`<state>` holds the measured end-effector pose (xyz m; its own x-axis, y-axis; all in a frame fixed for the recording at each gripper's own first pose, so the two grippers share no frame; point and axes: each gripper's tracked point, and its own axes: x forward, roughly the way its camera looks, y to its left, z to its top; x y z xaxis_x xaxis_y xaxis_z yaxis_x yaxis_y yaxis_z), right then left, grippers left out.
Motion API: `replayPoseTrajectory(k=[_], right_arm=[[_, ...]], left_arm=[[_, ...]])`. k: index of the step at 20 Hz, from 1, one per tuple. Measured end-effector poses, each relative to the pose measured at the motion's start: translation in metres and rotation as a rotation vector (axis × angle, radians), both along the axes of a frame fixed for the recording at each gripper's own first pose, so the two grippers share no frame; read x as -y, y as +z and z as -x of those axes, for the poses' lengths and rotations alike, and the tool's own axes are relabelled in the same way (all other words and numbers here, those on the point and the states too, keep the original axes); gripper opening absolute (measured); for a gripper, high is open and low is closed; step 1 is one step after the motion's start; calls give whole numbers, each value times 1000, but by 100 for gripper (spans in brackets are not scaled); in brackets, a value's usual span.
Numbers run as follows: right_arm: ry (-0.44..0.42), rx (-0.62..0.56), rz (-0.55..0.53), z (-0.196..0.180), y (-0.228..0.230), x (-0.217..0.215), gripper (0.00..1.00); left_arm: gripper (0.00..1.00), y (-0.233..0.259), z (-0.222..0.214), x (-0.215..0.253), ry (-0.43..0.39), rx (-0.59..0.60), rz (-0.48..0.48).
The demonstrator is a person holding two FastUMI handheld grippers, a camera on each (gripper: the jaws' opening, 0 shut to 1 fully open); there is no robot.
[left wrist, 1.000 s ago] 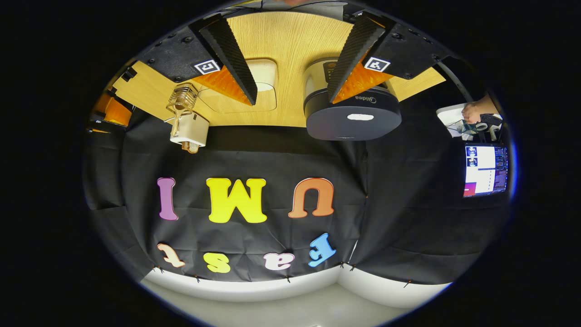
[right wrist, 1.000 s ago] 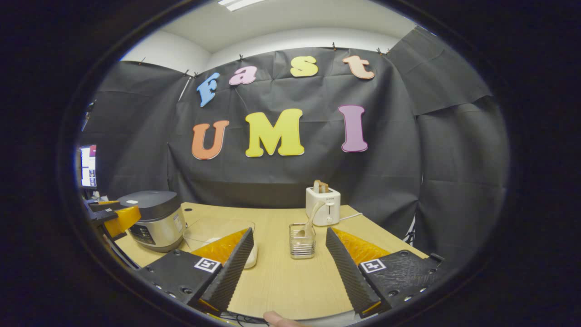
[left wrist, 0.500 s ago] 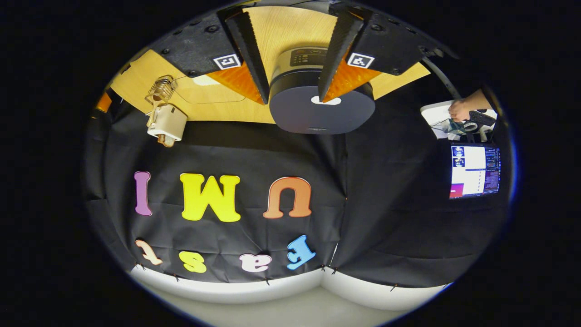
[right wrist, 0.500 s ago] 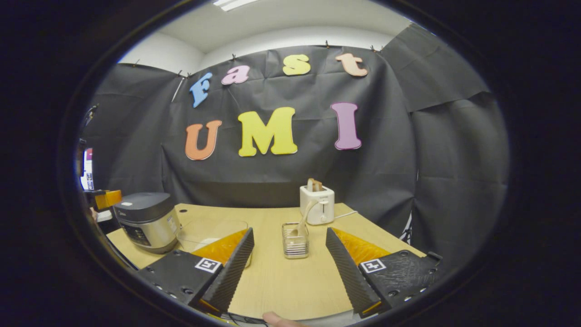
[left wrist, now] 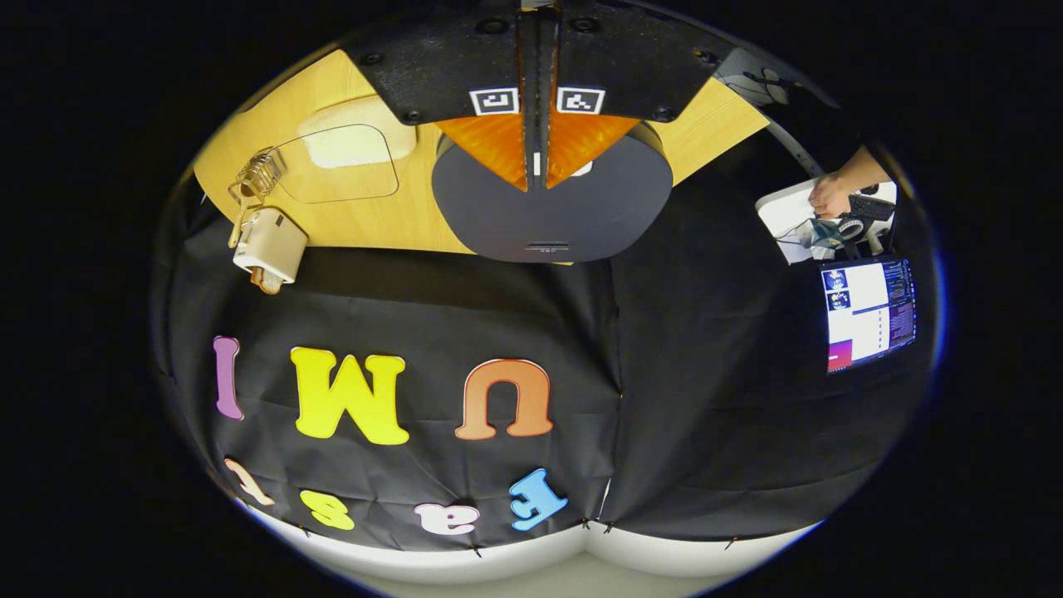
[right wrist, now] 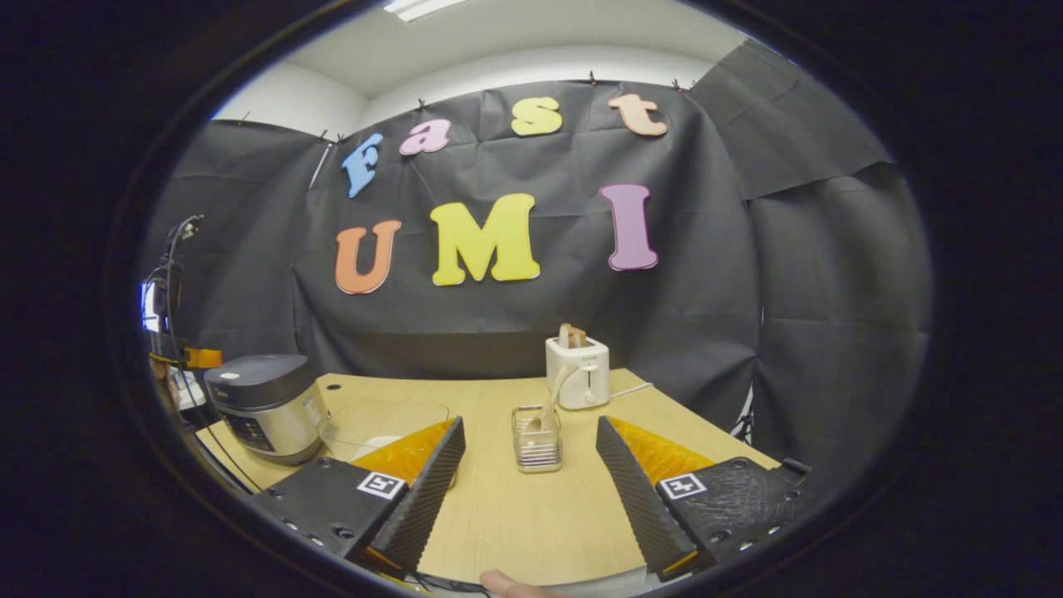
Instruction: Close the left gripper, press the button to open the rice cooker; take a wooden spoon from the chopstick holder with the right hand, scoop a spoonful of rice and pour it into the rice cooker, then put the wooden spoon back into the chopstick holder.
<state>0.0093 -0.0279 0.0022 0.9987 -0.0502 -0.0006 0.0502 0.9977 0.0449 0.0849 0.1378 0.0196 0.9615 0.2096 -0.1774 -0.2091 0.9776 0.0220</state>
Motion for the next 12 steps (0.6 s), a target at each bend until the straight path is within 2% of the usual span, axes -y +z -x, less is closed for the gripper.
replayPoseTrajectory(k=[6, 7, 10, 12], right_arm=[[8, -9, -8, -1, -2, 0, 94], [9, -8, -7, 0, -1, -1, 94], [22, -11, -9, 1, -2, -5, 94], [21, -14, -8, 0, -3, -4, 93]], left_arm=[[2, -25, -15, -10, 6, -96, 47], [2, -22, -17, -13, -4, -83, 36], [3, -27, -22, -12, -7, -99, 87], [2, -28, -21, -12, -3, -123, 61]])
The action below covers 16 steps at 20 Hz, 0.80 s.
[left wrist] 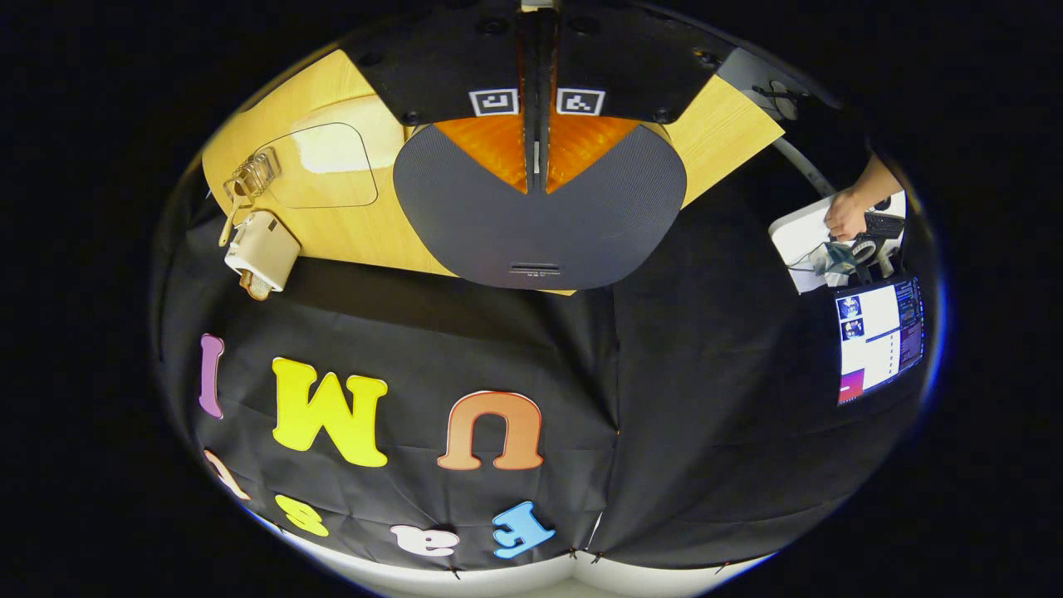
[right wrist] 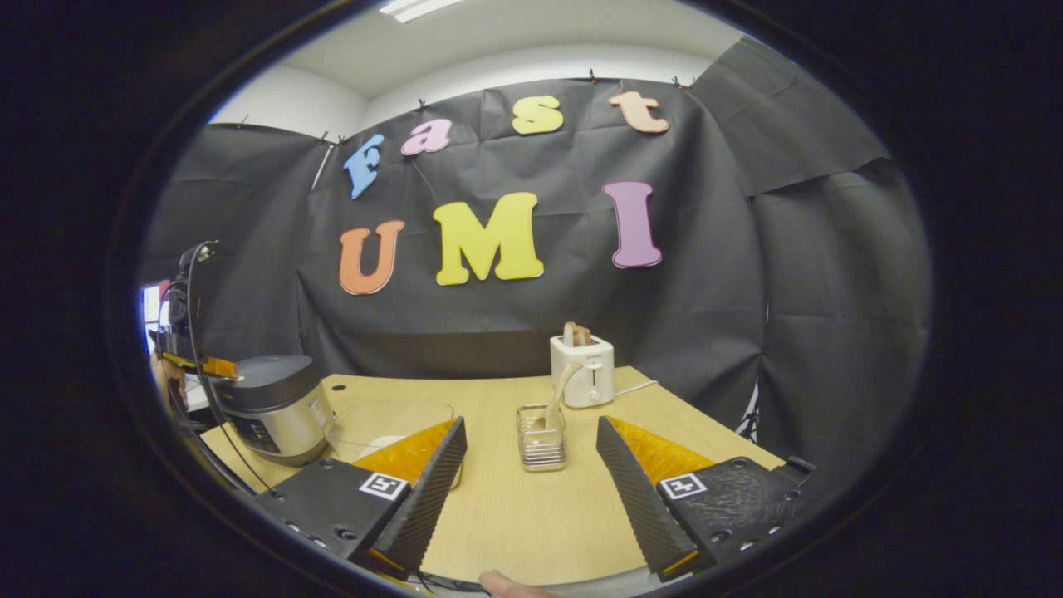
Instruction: Close the left gripper, press the button to open the rice cooker; take a wooden spoon from the chopstick holder with the right hand, scoop a spoonful of rice and pour it into the rice cooker, then put the wooden spoon back into the chopstick holder.
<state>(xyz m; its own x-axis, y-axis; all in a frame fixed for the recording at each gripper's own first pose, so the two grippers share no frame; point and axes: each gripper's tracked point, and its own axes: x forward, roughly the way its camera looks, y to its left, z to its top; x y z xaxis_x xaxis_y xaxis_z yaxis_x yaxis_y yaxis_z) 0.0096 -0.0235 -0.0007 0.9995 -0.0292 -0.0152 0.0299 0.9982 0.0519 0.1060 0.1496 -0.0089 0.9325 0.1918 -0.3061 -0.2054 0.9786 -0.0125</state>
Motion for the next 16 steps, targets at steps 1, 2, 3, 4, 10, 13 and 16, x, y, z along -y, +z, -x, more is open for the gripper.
replayPoseTrajectory(k=[1, 2, 3, 4, 10, 13, 16], right_arm=[[0, -2, -1, 0, -1, 0, 93], [2, -5, -3, 0, -1, 0, 94], [3, -7, -3, 0, -2, -1, 94], [6, -6, -3, 1, -1, -2, 93], [15, -4, -2, 3, 1, -2, 94], [0, -4, -10, 1, -1, 4, 93], [-5, -23, -21, -3, -5, 4, 93]], left_arm=[[3, 0, 1, -2, 3, -6, -19], [3, -2, 2, -1, 10, -22, -18], [3, -1, 1, -2, 14, -14, -22], [3, -6, 0, -2, 16, -31, -3], [3, -1, 2, -1, 19, -17, -1], [3, 7, -3, -2, 31, 10, -13], [3, 37, 0, 0, 42, 126, 3]])
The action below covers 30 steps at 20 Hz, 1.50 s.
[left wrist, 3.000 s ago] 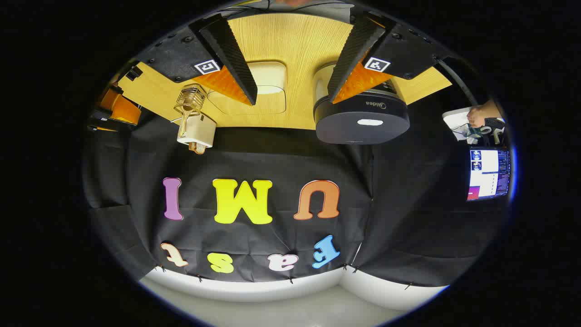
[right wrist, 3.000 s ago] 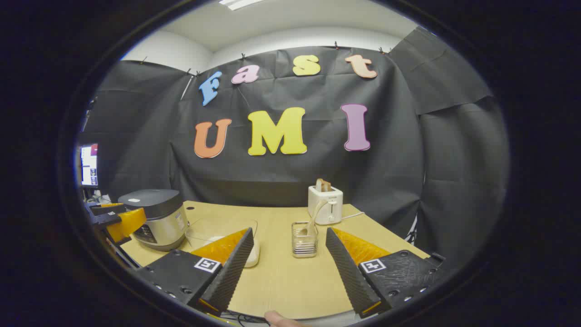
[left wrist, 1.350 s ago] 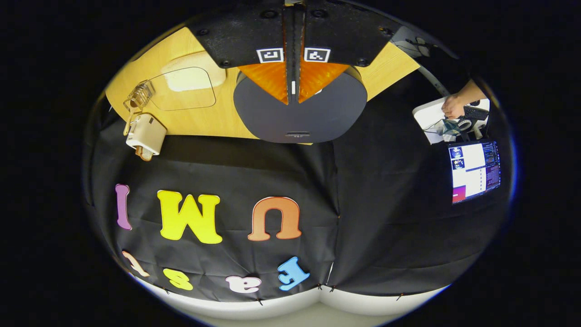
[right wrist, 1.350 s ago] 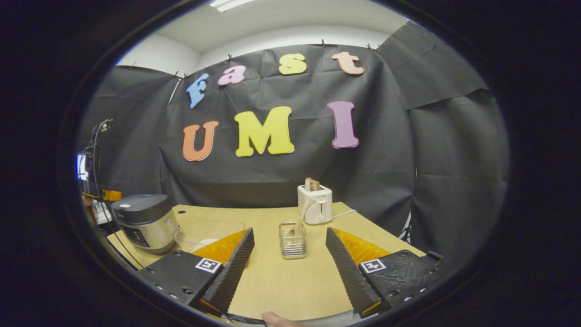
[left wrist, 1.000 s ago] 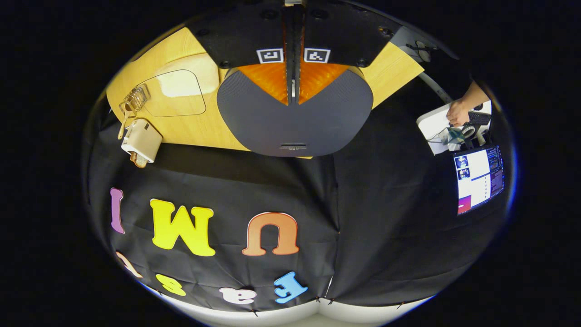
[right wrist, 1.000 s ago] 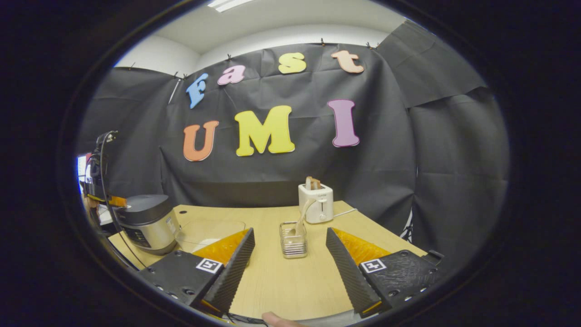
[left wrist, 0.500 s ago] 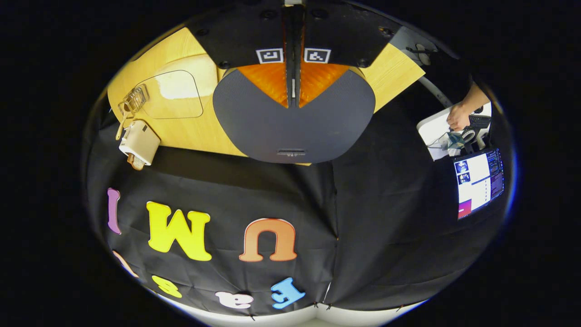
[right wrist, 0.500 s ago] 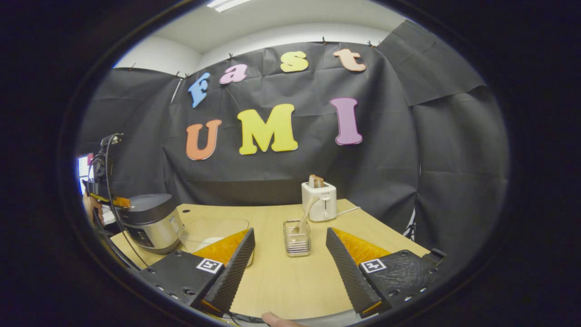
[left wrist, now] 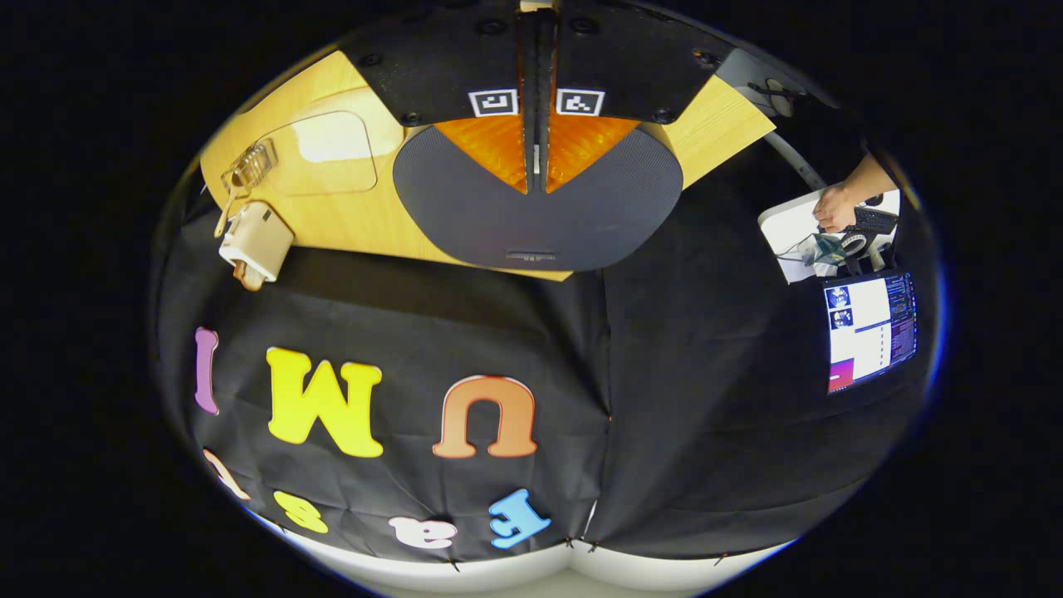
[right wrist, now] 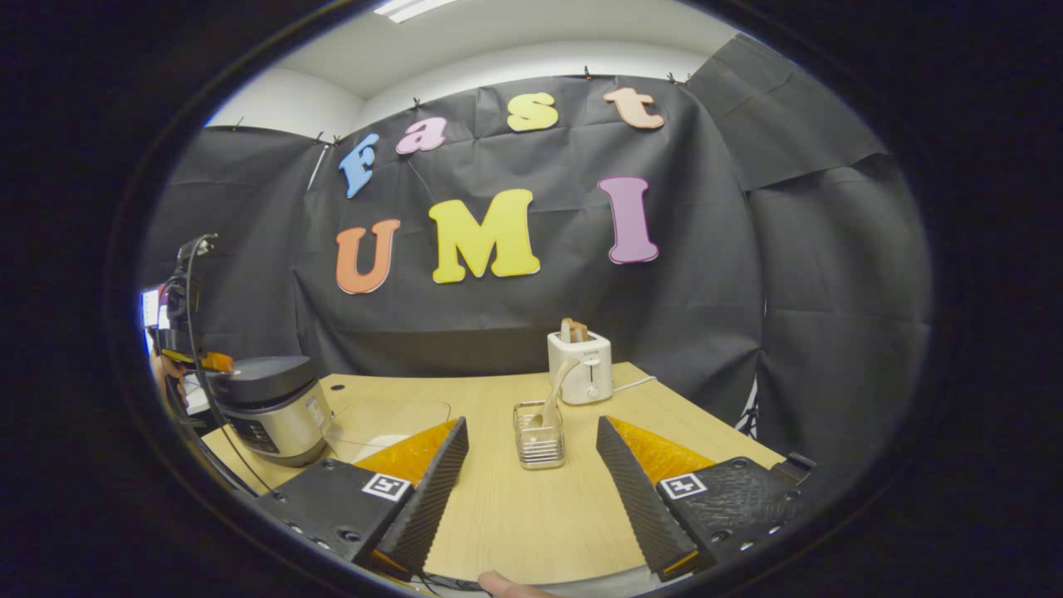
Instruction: Close the left gripper, press the button to open the rice cooker; take a wooden spoon from the chopstick holder with the right hand, scoop a spoonful of rice and pour it into the rice cooker, then put the wooden spoon back into the chopstick holder.
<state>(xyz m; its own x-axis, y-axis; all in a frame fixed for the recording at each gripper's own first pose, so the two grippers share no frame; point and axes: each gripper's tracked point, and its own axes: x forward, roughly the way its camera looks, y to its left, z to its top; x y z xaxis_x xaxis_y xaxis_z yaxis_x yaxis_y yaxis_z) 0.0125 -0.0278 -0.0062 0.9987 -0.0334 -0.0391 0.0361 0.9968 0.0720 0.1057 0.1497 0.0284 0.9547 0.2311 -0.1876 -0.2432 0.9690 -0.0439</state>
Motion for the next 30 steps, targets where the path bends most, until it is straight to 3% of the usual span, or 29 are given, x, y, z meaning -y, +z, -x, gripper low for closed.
replayPoseTrajectory(k=[2, 3, 5, 6, 8, 9, 10, 11, 14, 20, 21, 22, 23, 24, 27, 30], right_arm=[[-4, -1, 1, 0, 1, 1, 90], [-11, 6, 8, -1, 2, 2, 94], [-17, 15, 14, -3, 3, 3, 99], [-13, 15, 15, -4, 2, 1, 94], [-12, 20, 21, -6, 2, 3, 94], [-10, 20, 21, -10, 1, 3, 94], [0, 17, 19, -12, 0, 1, 94], [8, 8, 19, -15, -3, 1, 90], [1, -3, 22, -21, -7, 8, 94], [4, -32, 13, -44, -8, 24, 94], [6, -30, 12, -49, -6, 27, 90], [0, -27, 13, -53, -3, 32, 99], [-12, -29, 15, -59, -4, 39, 94], [-21, -28, 22, -64, -2, 45, 94], [-54, -30, 58, -90, 4, 63, 94], [-32, -54, 69, -127, 2, 70, 94]], left_arm=[[3, 24, 5, 5, -11, 71, 15], [8, 35, 9, 11, -28, 103, 26], [40, 58, 18, 21, -51, 170, 6], [56, 62, 24, 24, -49, 182, -14], [89, 57, 37, 25, -20, 169, -64], [89, 51, 42, 27, -4, 148, -89], [98, 45, 44, 33, -4, 131, -114], [98, 40, 46, 41, -13, 128, -141], [98, 24, 53, 61, -46, 136, -200], [96, 18, 65, 87, -81, 177, -202], [96, 18, 67, 90, -96, 186, -201], [96, 17, 68, 94, -108, 190, -196], [100, 17, 71, 97, -117, 193, -192], [96, 18, 71, 99, -123, 199, -192], [96, 19, 75, 104, -136, 203, -204], [96, 21, 80, 108, -144, 218, -202]])
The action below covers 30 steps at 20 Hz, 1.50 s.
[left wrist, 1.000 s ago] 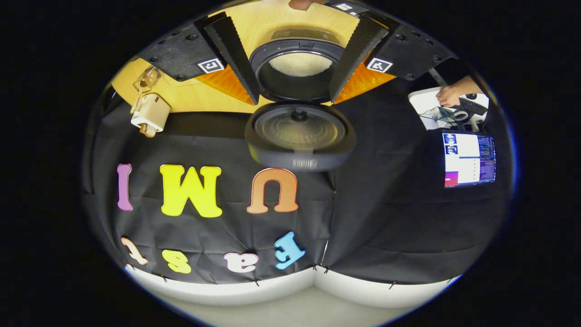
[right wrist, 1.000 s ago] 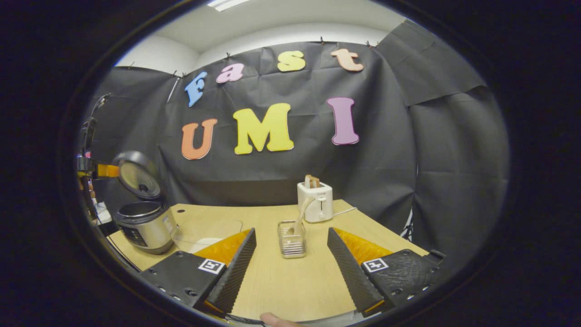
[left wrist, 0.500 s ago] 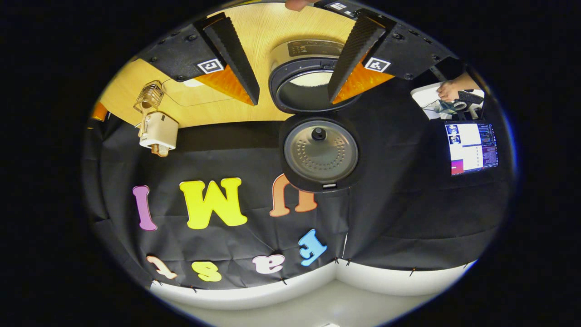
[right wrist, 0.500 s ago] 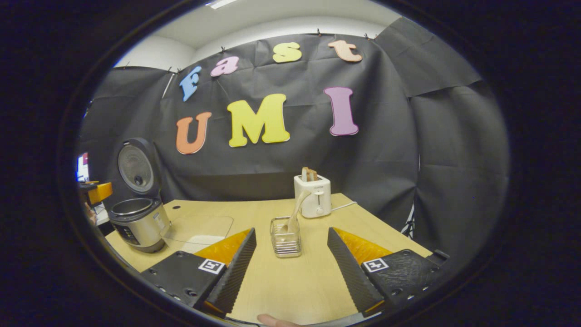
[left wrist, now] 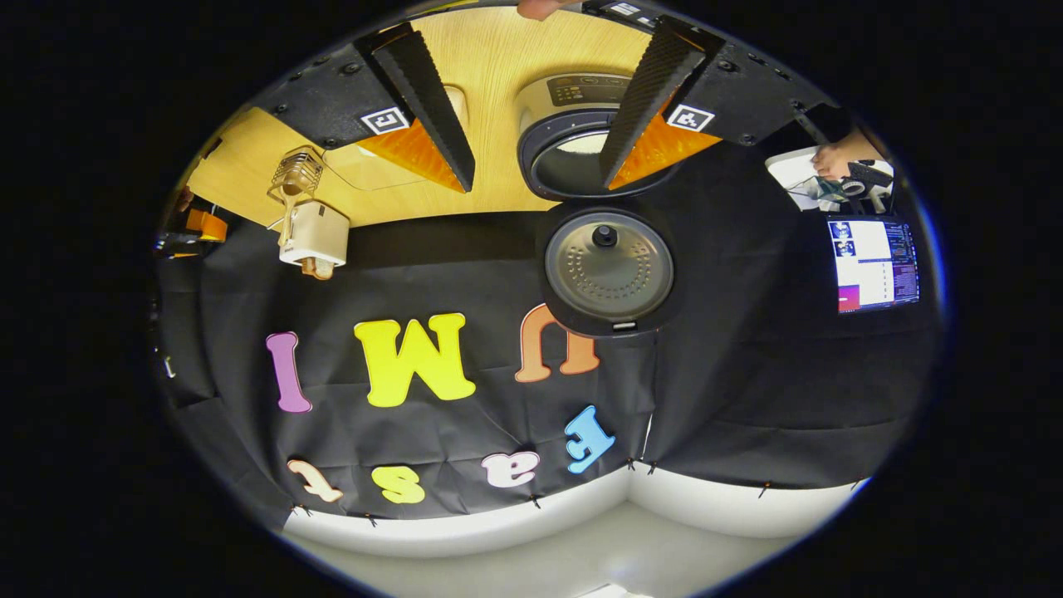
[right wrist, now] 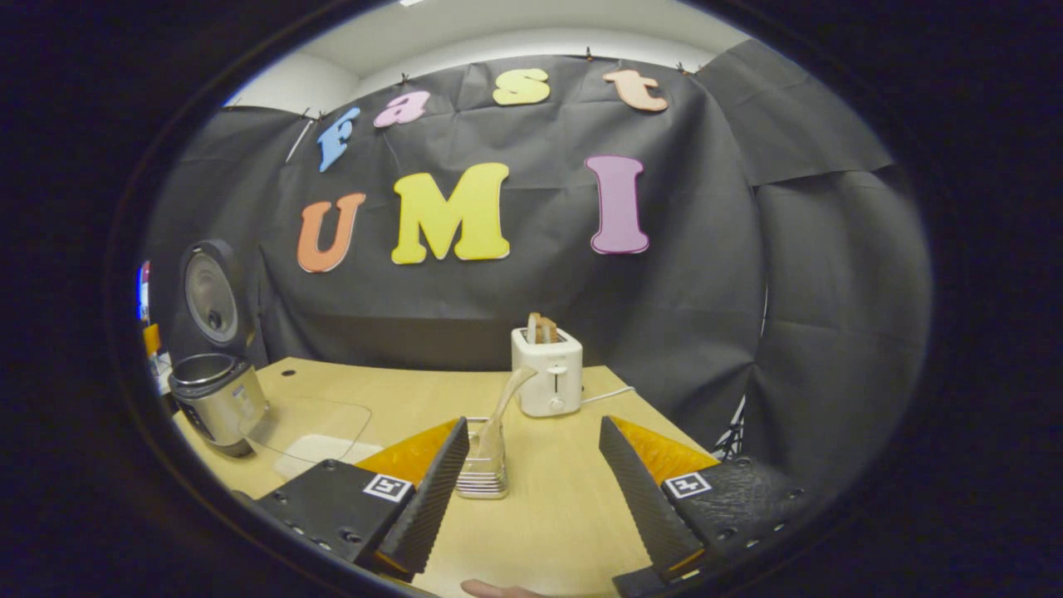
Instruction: Close the left gripper, press the button to open the rice cooker; take a wooden spoon from the chopstick holder with the right hand, scoop a spoonful of rice and pour it into the rice cooker, then put the wooden spoon back into the chopstick holder.
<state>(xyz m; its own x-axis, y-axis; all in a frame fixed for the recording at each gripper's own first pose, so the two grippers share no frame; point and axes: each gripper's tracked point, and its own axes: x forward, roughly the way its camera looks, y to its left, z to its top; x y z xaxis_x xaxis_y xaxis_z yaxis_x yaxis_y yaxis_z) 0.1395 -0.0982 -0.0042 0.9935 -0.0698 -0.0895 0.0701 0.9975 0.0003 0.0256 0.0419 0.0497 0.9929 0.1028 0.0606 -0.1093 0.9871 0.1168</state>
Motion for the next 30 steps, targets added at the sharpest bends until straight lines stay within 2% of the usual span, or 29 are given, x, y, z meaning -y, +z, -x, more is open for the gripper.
replayPoseTrajectory(k=[2, 3, 4, 8, 9, 10, 12, 14, 15, 20, 22, 23, 24, 25, 28, 29, 30], right_arm=[[30, -42, -24, -30, -8, -3, 94], [58, -59, -39, -48, -12, -9, 90], [75, -79, -42, -68, -17, -12, 95], [157, -154, -18, -140, -36, -23, 95], [167, -183, -25, -151, -42, -26, 90], [165, -206, -44, -162, -48, -28, 95], [174, -230, -75, -178, -53, -38, 95], [123, -262, -103, -195, -60, -39, 95], [108, -290, -121, -199, -65, -40, 88], [60, -433, -210, -219, -87, -48, 89], [58, -455, -251, -223, -89, -53, 64], [53, -450, -248, -224, -88, -53, 47], [43, -454, -245, -226, -90, -49, 39], [42, -451, -255, -225, -87, -49, 12], [51, -452, -237, -217, -84, -50, 12], [43, -444, -225, -215, -81, -48, 6], [38, -433, -205, -212, -78, -47, 7]], left_arm=[[96, 0, 2, 0, -1, 9, 6], [96, 0, 2, -1, -2, 12, 8], [96, 0, 2, -1, -5, 13, 11], [96, -1, 1, -6, -8, 22, 19], [96, -1, 0, -9, -3, 20, 25], [96, -1, -1, -13, 1, 19, 31], [96, -3, -3, -18, 8, 11, 49], [96, -3, -3, -20, 2, 6, 60], [96, -1, -3, -21, -7, 8, 61], [96, 6, 4, -27, -29, 21, 88], [96, 7, 5, -30, -29, 28, 93], [96, 8, 6, -32, -29, 29, 96], [96, 8, 8, -33, -31, 29, 97], [96, 9, 7, -33, -32, 31, 97], [96, 9, 9, -34, -35, 31, 101], [96, 10, 8, -35, -36, 30, 100], [96, 10, 9, -37, -33, 32, 99]])
